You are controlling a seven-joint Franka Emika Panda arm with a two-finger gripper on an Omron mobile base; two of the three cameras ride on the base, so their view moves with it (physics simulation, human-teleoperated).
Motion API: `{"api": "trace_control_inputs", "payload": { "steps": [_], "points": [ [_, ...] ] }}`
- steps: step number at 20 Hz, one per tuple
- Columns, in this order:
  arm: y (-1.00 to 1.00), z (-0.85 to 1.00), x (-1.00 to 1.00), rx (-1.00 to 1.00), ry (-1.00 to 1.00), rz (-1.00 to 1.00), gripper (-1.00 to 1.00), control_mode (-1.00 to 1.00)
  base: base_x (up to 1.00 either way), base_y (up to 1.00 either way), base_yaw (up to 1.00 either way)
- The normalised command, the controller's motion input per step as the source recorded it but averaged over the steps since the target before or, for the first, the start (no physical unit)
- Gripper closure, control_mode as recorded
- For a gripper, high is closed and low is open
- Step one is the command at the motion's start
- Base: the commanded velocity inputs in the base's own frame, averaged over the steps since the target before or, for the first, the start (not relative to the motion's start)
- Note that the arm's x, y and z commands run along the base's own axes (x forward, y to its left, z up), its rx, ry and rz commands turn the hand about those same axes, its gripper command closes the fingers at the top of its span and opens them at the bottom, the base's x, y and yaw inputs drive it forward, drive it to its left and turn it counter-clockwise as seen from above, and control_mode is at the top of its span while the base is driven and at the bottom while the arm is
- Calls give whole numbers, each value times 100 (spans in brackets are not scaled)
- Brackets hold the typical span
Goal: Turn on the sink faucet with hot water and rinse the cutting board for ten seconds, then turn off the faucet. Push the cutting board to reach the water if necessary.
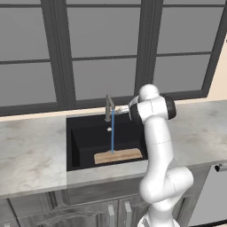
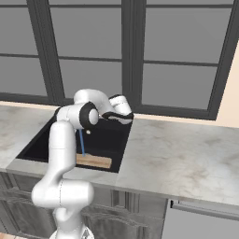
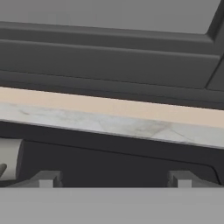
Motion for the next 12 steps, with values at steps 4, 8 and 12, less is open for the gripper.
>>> {"api": "trace_control_inputs", "payload": {
  "steps": [4, 8, 12],
  "points": [
    [23, -5, 0, 0, 0, 0, -100, -100, 0, 0, 0],
    [32, -6, 0, 0, 0, 0, -100, -100, 0, 0, 0],
    [46, -16, 1, 0, 0, 0, -100, -100, 0, 0, 0]
  ]
}}
